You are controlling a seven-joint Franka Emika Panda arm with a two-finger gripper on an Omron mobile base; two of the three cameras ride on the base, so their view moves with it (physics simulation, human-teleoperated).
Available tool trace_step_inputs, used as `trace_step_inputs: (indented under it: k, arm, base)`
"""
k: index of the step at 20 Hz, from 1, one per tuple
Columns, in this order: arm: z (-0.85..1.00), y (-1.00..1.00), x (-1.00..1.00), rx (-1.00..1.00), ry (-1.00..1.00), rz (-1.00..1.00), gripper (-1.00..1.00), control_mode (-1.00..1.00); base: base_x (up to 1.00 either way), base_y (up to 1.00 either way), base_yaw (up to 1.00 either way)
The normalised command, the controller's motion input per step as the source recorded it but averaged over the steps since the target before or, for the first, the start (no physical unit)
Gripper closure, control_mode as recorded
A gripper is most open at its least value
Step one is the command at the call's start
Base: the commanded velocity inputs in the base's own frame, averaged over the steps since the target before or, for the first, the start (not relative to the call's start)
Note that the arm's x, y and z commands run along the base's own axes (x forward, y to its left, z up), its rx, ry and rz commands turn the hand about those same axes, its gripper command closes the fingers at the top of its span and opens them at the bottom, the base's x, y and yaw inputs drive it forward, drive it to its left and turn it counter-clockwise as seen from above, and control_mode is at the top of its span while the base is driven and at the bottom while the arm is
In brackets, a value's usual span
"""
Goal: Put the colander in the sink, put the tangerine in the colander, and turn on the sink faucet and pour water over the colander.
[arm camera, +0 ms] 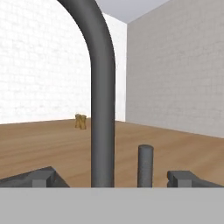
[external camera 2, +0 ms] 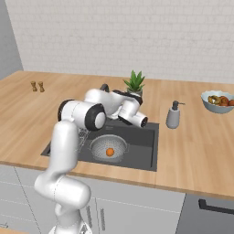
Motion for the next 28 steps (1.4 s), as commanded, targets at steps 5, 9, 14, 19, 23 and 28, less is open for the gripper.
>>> trace_step_inputs:
  k: [5,9,14,19,23,28]
  arm:
    - [-0.13,-0.06,0.26,0.0,0.0,-0.01,-1.0,-1.0]
    - [-0.11,-0.05,0.23,0.0,0.0,0.0,-1.0,-1.0]
    - [-0.04,-0.01,0.24,0.0,0.0,-0.01,-1.0,-1.0]
    - [0.0,0.0,0.26,0.0,0.0,-0.04,-1.0,-1.0]
    - [0.0,0.0,0.13,0.0,0.0,-0.03,-1.0,-1.0]
    - [-0.04,0.05,0.03,0.0,0.0,-0.05,-1.0,-1.0]
  base:
    - [0.0,0.0,0.0]
    - [0.0,0.0,0.0]
    - [0.0,0.0,0.0]
    - [0.0,0.0,0.0]
    - [0.0,0.0,0.0]
    - [0.0,0.0,0.0]
